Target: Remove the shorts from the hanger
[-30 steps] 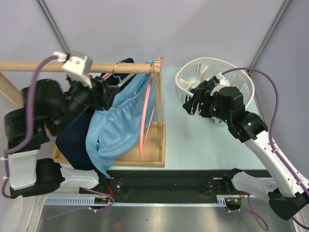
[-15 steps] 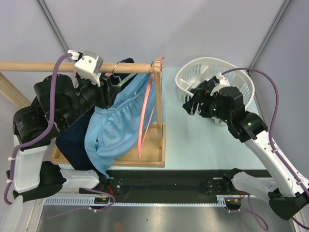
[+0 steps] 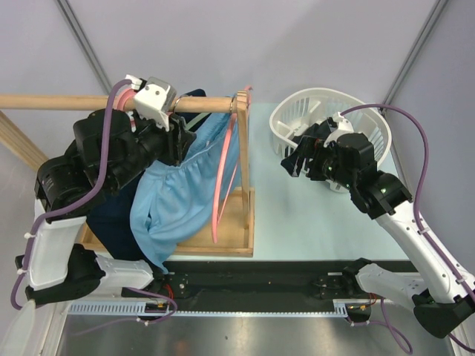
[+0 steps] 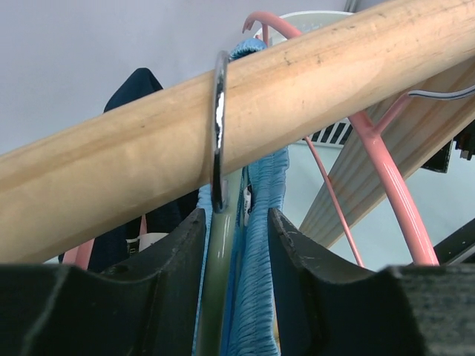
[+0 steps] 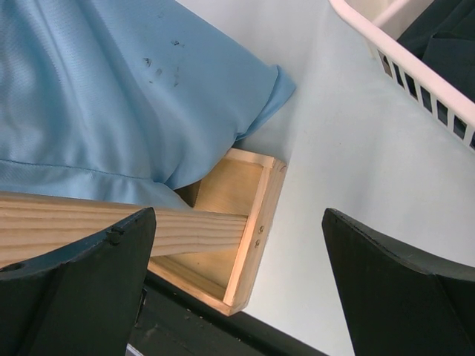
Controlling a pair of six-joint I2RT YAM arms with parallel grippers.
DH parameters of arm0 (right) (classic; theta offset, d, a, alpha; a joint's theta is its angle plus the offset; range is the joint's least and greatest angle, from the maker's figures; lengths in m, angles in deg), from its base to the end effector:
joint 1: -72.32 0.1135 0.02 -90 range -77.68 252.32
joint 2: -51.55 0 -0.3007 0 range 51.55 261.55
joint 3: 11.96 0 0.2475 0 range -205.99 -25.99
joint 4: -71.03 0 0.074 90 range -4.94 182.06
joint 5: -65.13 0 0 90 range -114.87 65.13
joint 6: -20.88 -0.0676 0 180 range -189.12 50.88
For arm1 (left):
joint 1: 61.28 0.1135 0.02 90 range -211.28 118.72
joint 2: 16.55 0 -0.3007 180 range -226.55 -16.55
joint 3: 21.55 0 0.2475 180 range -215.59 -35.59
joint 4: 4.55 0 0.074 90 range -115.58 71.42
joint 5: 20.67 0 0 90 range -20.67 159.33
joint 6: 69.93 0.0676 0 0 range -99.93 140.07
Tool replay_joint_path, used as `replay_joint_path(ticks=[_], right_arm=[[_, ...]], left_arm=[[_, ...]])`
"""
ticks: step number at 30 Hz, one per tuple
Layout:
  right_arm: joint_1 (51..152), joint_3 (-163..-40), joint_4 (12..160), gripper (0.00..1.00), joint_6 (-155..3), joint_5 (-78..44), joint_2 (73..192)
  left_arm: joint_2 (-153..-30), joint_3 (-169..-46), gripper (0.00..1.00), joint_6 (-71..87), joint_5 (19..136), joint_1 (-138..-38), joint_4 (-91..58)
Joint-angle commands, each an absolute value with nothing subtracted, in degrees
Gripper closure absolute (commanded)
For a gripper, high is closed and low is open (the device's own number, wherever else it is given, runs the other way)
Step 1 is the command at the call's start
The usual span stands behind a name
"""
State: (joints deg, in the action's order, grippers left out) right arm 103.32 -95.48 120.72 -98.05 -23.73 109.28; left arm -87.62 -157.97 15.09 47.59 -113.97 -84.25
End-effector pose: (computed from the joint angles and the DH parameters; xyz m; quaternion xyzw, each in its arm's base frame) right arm 0.1808 0.1102 0.4181 -0.0206 0.8379 0.2796 0.4683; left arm 0.1158 -0.1106 0.5890 0.2079 0.7562 -0.1600 0.5994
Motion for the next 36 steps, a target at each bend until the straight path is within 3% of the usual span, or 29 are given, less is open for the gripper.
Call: replay_joint_path(ticks=[1,13,29,36], right_arm=[[103.35,-95.69,119.78,0.0,-97.86,-23.29,107.45],[103.35,-95.77,120.39,0.0,-97.78,-23.64,107.1],[103.17,-95.77,121.01,0.0,-97.43,-23.9,106.83],[103.17,-95.68,121.98,0.0,-97.34,-24.43,106.74]], left_arm=[[-87.83,-157.31,0.6,15.06,48.94,-113.49,-83.09],[-87.3,-160.56,0.99,14.62,48.06,-113.4,-81.95],[-75.09,-154.77,1.0,13.91,50.95,-113.4,-70.88],[-61.65,-132.75,1.0,13.21,51.65,-113.4,-59.22]])
